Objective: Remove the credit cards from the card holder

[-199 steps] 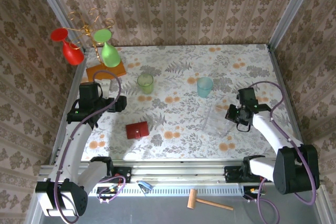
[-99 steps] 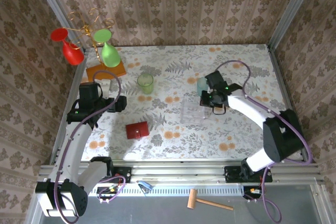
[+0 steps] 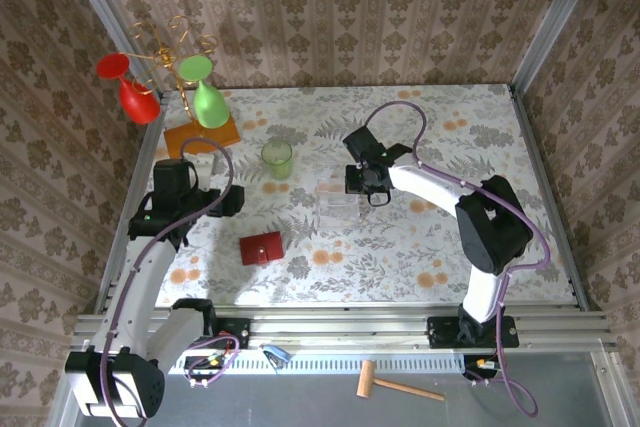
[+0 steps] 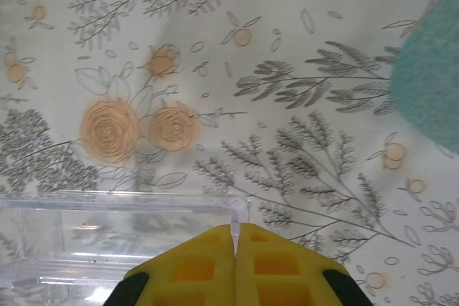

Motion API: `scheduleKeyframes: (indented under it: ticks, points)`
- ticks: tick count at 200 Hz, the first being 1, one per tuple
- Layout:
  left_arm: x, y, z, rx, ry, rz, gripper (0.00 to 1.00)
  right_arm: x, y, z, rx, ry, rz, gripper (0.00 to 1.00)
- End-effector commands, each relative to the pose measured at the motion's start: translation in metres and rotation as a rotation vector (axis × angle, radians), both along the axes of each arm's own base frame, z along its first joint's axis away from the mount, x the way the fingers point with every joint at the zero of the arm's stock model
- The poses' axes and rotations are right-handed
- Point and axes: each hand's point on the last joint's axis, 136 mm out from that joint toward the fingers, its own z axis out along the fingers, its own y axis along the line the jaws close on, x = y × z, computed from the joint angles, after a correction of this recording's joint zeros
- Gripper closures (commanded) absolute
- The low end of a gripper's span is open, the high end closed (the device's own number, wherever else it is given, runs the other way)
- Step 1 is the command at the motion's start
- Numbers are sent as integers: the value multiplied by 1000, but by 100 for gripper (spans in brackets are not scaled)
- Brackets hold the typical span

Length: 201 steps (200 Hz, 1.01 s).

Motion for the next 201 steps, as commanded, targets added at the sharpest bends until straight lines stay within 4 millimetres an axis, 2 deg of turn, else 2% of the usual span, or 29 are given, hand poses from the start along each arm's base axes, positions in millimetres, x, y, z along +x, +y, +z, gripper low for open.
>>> scheduleKeyframes:
  ticks: [1,87,141,201]
  points:
    - [-5,1,-4,18,11,-7,3,13,-8,8,-53,-29,-50,100]
    - [-6,0,-6,19,21,-14,3,44,-2,2,-79,-14,-43,100]
    - [-5,0,-5,21,19,-12,2,46,-7,-4,-87,6,-47,100]
    - [-6,1,-4,22,13,-8,2,47,-3,-8,-72,9,-33,98]
